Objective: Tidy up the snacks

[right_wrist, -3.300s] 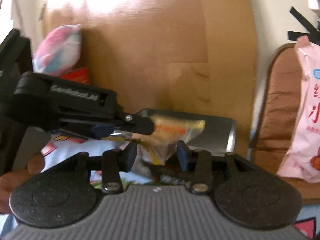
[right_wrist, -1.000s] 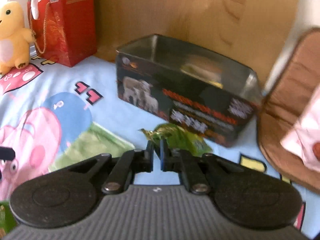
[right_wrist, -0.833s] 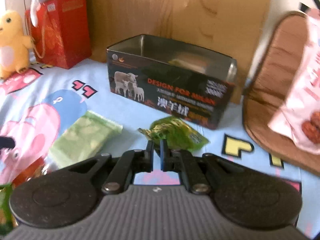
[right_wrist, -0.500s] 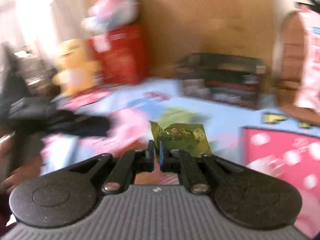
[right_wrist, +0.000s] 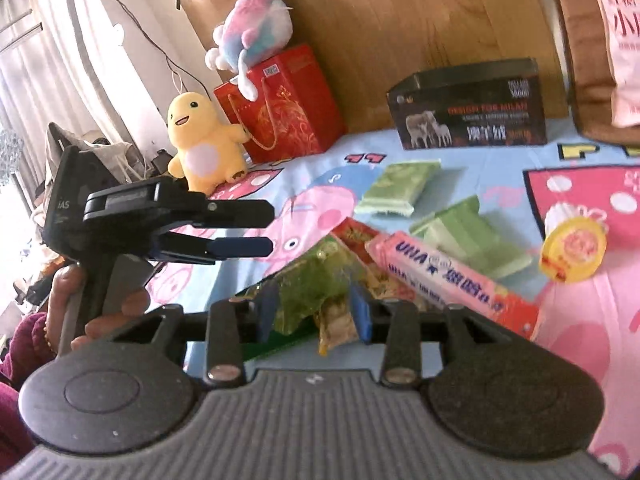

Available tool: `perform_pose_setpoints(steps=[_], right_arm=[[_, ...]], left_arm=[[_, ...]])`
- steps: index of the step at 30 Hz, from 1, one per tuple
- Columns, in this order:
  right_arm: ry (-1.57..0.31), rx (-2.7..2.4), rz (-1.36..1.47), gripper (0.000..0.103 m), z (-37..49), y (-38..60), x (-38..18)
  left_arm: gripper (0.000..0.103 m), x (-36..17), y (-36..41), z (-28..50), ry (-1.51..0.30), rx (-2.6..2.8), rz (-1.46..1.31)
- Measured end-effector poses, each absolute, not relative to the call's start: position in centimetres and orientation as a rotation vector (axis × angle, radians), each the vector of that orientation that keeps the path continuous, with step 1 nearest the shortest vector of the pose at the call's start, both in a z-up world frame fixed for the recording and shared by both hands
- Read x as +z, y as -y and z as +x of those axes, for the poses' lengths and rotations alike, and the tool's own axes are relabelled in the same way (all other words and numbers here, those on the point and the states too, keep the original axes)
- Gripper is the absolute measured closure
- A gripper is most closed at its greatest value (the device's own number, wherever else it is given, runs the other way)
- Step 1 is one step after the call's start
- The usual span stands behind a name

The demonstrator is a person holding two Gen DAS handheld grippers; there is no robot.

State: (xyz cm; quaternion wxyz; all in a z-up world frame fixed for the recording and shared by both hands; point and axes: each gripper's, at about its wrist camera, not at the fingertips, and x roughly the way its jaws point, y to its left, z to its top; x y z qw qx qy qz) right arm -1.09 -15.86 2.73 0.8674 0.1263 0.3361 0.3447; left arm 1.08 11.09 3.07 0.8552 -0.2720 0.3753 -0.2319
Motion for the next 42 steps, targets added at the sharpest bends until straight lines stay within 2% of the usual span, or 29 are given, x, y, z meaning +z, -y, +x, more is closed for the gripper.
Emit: perform_pose_setpoints(steps=[3,6,12,15,18,20,21,23,25,26,33,34,36,37,38,41,42], right_arm=[[-0.718,0.736,0.240,0.056,-1.4,15.3,2.6],[-0.721,0.708,0.241,0.056,-0.8,15.6,2.5],[-0.747,0.669,0.402,0.056,2.6,17.6,1.6],[-0.759,0.677,0.415,0.066,3.4,16.8,1.0],[-0.752,0.699,0.401,0.066,3.6,15.5,0.9],[-0.762,0.710,0.374,0.066,3.7,14.7,0.9],[-0.773,0.721,0.366,0.067,3.6,14.5,0.8],[-0.781,0.750,0.350,0.077,3.1,14.3,0.9],[-0.793,0.789,0.369,0.092,2.5,14.4,0.8],[-0.808,0.820,0.396,0.095,2.3,14.5,0.7],[-0.769,0.809,0.379,0.095,1.9,14.1,1.7],[-0.769,0.810,0.385,0.094,1.9,14.1,1.6],[-0.774,0.807,0.391,0.091,2.1,14.3,1.4],[-0.780,0.801,0.391,0.090,2.2,14.4,1.1],[-0.793,0.806,0.393,0.088,2.3,14.6,0.9],[-0.812,0.811,0.424,0.087,2.8,14.6,0.7],[-0.821,0.815,0.438,0.083,3.0,14.6,0.7]], left_arm=[[0.023,3.0,-11.4,0.3,-0.796,-0.494,-0.566],[0.026,2.8,-12.4,-0.8,-0.806,-0.508,-0.593],[0.027,2.5,-14.1,-3.1,-0.813,-0.572,-0.736],[0.034,2.0,-13.0,-3.2,-0.841,-0.606,-0.750],[0.045,1.2,-12.0,-2.5,-0.880,-0.569,-0.717],[0.059,0.5,-12.0,-2.0,-0.895,-0.569,-0.739],[0.062,0.3,-12.0,-1.9,-0.898,-0.564,-0.743],[0.077,0.2,-12.1,-1.8,-0.895,-0.547,-0.731],[0.082,-0.1,-12.4,-1.5,-0.900,-0.543,-0.739],[0.082,-0.1,-12.5,-1.3,-0.903,-0.550,-0.742],[0.081,0.7,-12.1,0.1,-0.910,-0.541,-0.679],[0.079,0.7,-12.4,0.0,-0.903,-0.530,-0.682],[0.057,0.7,-13.4,0.0,-0.881,-0.516,-0.708],[0.039,0.7,-14.0,-0.1,-0.869,-0.522,-0.741],[0.028,0.7,-14.5,-0.1,-0.858,-0.512,-0.761],[0.027,1.3,-15.6,0.3,-0.835,-0.440,-0.745],[0.027,1.3,-16.1,0.4,-0.832,-0.433,-0.756]])
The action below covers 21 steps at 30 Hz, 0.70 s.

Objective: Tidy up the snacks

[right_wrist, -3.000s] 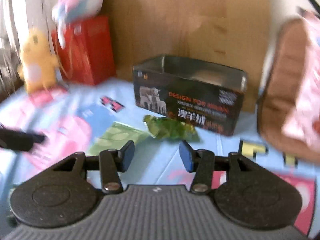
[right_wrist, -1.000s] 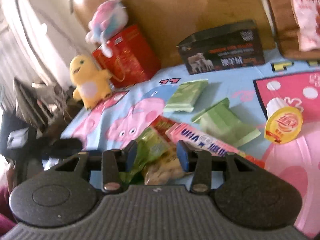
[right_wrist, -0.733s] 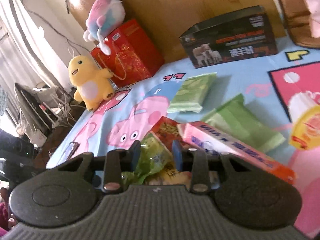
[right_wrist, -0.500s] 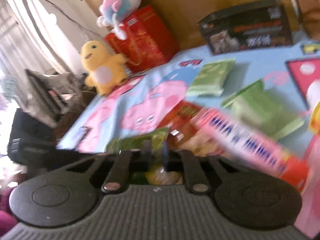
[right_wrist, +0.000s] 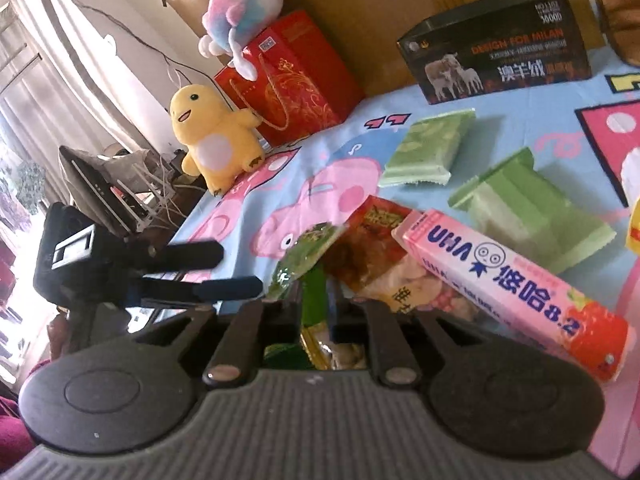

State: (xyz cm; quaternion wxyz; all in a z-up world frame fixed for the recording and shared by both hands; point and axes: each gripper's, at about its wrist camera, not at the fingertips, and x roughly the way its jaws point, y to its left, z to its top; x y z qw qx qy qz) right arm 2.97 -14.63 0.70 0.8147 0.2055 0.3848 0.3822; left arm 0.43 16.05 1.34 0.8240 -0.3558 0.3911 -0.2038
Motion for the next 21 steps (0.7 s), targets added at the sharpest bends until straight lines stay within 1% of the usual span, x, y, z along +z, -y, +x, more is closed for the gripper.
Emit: perform_pose_setpoints(steps=[1,3,4,6,9,11,12,13,14,16,21], right_arm=[[-0.828,0.822,0.458,0.076,3.1,14.7,0.8],[-0.839,0.823,0.491,0.066,3.5,14.7,0.9],[-0.845,0.820,0.492,0.063,3.6,14.5,1.0],[-0.868,0.809,0.473,0.063,4.0,13.8,1.1],[-0.906,0.801,0.460,0.063,4.9,12.5,0.8],[-0.903,0.790,0.435,0.063,5.4,11.3,0.8],[-0.905,0.801,0.430,0.066,5.7,10.8,0.7],[-0.912,0.814,0.426,0.079,6.0,10.4,0.6],[-0.920,0.814,0.413,0.085,6.1,10.0,0.5],[-0.910,0.814,0.404,0.088,6.2,9.9,0.6],[-0.890,0.816,0.515,0.092,6.9,12.2,1.6]], left_arm=[[0.027,1.4,-16.5,0.6,-0.827,-0.431,-0.771],[0.027,1.3,-17.2,1.1,-0.827,-0.415,-0.779],[0.027,1.2,-17.4,1.4,-0.829,-0.404,-0.775],[0.031,0.5,-17.6,2.2,-0.845,-0.389,-0.773],[0.046,-0.7,-17.6,3.2,-0.860,-0.417,-0.795],[0.059,-1.1,-17.1,3.6,-0.873,-0.435,-0.799],[0.060,-1.3,-16.9,3.7,-0.881,-0.447,-0.802],[0.060,-1.2,-16.6,3.7,-0.875,-0.442,-0.792],[0.060,-1.0,-16.4,3.8,-0.872,-0.437,-0.773],[0.060,-0.9,-16.5,4.1,-0.872,-0.443,-0.774],[0.060,0.5,-15.3,6.7,-0.863,-0.523,-0.811]])
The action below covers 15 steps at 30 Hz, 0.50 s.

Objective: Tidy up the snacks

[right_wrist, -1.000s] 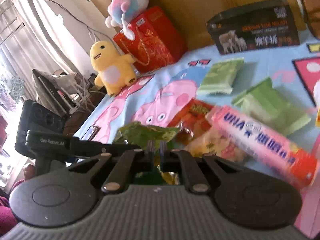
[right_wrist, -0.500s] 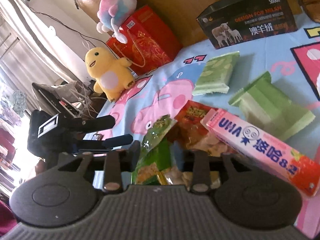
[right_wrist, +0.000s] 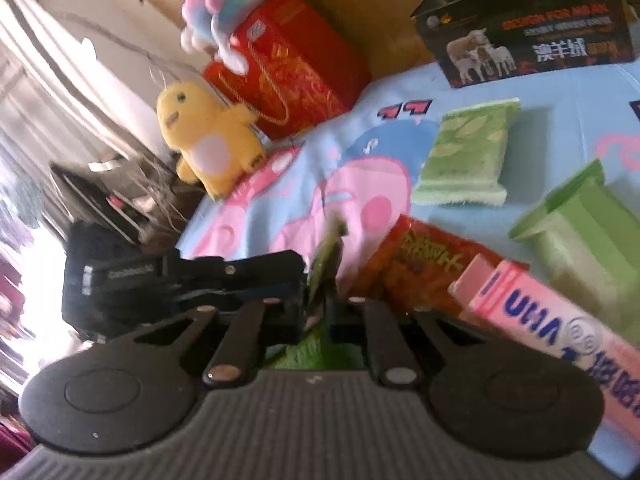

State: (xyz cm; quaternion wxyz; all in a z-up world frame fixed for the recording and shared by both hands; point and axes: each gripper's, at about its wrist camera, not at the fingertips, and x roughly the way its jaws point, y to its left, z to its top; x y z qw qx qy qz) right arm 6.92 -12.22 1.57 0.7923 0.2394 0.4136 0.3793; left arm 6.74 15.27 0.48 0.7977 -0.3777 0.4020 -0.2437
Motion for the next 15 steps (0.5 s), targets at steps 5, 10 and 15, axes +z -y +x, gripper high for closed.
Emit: perform_pose_setpoints(steps=[5,10,15], right_arm=[[-0.803,0.762,0.505,0.092,9.1,14.2,4.8],[-0.691,0.675,0.525,0.092,14.0,17.2,8.3],[-0.678,0.575,0.553,0.092,20.7,19.4,8.6]], left_arm=[[0.060,5.8,-11.4,11.7,-0.774,-0.591,-0.654],[0.059,9.4,-7.6,18.5,-0.716,-0.616,-0.586],[0.054,9.6,-5.0,23.1,-0.677,-0.514,-0.517]])
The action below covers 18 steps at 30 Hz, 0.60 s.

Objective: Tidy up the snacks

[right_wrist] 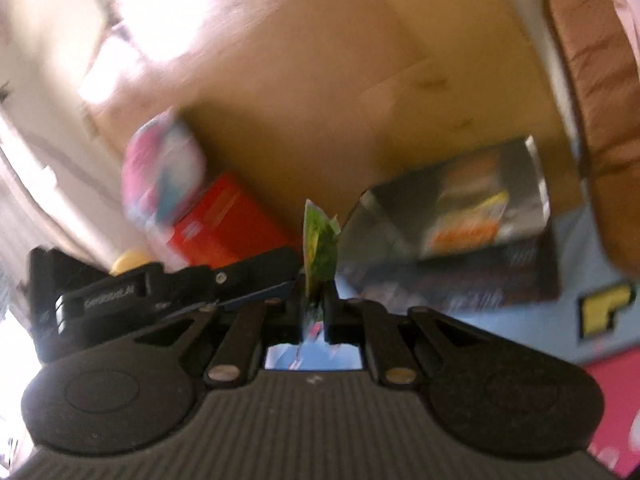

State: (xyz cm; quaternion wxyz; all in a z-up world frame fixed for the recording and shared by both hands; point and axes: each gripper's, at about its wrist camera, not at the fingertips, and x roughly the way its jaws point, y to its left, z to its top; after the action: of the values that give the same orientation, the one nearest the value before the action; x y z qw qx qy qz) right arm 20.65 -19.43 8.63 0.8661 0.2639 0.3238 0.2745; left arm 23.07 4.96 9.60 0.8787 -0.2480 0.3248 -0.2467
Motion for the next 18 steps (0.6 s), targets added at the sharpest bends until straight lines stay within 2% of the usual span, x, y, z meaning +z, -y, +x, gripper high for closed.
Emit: perform_pose_setpoints(steps=[3,6,8,11,16,17,18], right_arm=[[-0.683,0.486,0.522,0.087,23.4,20.1,7.6],[-0.705,0.432,0.510,0.066,23.4,21.1,6.9],[-0.674,0.428,0.489,0.057,21.8,21.9,6.6],[-0.663,0.424,0.441,0.056,19.0,22.3,5.9],[-0.768,0.555,0.287,0.055,14.2,19.3,4.3],[-0.788,0.579,0.237,0.054,13.5,18.4,4.1],[-0.806,0.600,0.183,0.048,12.7,17.4,3.8]], left_arm=[[0.053,8.5,-5.0,23.2,-0.715,-0.513,-0.535],[0.046,7.5,-5.8,21.2,-0.728,-0.524,-0.492],[0.044,6.6,-6.7,19.7,-0.745,-0.506,-0.461],[0.044,4.6,-8.3,17.8,-0.811,-0.506,-0.489],[0.044,2.2,-9.0,14.7,-0.859,-0.539,-0.525],[0.044,1.9,-8.9,14.3,-0.863,-0.546,-0.533],[0.044,1.7,-8.7,14.2,-0.867,-0.552,-0.540]])
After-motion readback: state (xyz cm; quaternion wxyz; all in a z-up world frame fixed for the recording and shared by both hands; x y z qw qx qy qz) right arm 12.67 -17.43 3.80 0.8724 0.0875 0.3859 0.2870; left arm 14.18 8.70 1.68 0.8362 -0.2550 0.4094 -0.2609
